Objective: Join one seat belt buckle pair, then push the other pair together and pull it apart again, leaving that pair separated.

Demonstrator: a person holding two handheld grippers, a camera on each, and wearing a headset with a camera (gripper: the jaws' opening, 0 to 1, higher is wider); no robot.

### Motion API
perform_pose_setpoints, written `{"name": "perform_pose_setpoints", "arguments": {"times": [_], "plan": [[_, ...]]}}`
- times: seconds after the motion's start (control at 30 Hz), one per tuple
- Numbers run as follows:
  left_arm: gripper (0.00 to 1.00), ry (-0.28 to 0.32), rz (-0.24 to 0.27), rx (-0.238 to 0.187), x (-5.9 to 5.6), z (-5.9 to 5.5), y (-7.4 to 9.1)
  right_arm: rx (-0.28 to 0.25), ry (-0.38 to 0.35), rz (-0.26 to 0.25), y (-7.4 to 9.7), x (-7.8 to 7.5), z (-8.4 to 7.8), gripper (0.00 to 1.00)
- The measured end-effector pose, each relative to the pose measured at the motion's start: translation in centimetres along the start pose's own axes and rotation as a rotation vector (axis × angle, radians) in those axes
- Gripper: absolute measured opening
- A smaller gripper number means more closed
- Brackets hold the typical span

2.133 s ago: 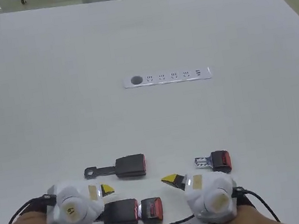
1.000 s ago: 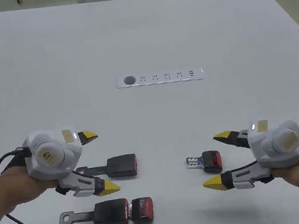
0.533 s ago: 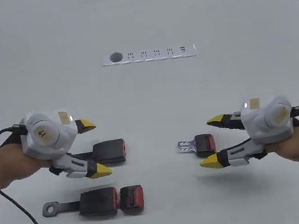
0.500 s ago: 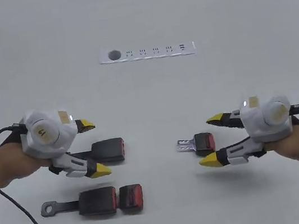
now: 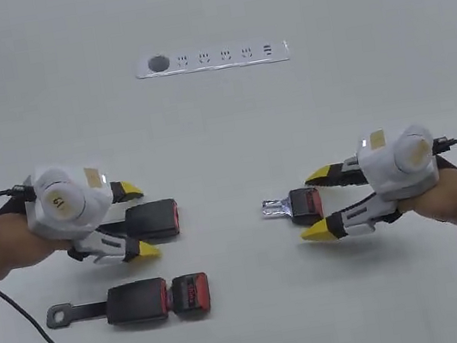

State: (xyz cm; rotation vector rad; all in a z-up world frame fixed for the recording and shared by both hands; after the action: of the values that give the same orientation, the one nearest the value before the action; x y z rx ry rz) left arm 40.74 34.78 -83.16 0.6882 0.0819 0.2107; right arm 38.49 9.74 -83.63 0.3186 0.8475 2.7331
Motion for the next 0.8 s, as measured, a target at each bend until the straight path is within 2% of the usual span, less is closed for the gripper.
{"name": "perform_pose_setpoints", "arguments": {"times": [0.1,0.17,0.2,0.23,0.3,0.43,0.63,0.8], "plan": [[0.54,-0.008,-0.017,-0.005,-0.22,-0.4,0.2,0.0,0.002,0.01,0.06,-0.53,0.1,0.54],[0.52,-0.011,-0.017,-0.002,-0.15,-0.41,0.01,0.005,-0.004,0.011,0.01,-0.69,0.12,0.45],[0.46,-0.017,-0.024,0.0,-0.23,-0.49,-0.01,0.013,0.022,0.006,-0.11,-0.78,0.11,0.42],[0.41,-0.034,-0.04,0.001,-0.43,-0.44,-0.05,0.011,0.018,0.012,-0.21,-0.63,0.21,0.42],[0.36,-0.044,-0.037,0.007,-0.62,-0.5,-0.36,0.012,0.028,0.012,-0.41,-0.46,0.45,0.4],[0.36,-0.07,-0.059,0.017,-0.7,-0.34,-0.57,0.021,0.049,0.014,-0.4,-0.25,0.64,0.38],[0.35,-0.092,-0.068,0.035,-0.92,-0.07,-0.62,0.007,0.071,0.02,-0.36,-0.16,0.76,0.37],[0.35,-0.094,-0.072,0.052,-1.01,0.14,-0.62,-0.038,0.058,0.023,-0.18,-0.12,0.73,0.36]]}}
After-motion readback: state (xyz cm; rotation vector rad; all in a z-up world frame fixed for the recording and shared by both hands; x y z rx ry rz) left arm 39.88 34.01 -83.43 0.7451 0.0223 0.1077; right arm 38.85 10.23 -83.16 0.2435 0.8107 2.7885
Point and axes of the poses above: the centre of the closed fingertips' face, and the gripper's own axes: y roughly backward along the fingers, x roughly to its left, z roughly out of its top, the point moved 3 cm from there along y, roughly backward along the fingers, and after that the axes turned 10 degrees about -x, right-handed, at the moved point
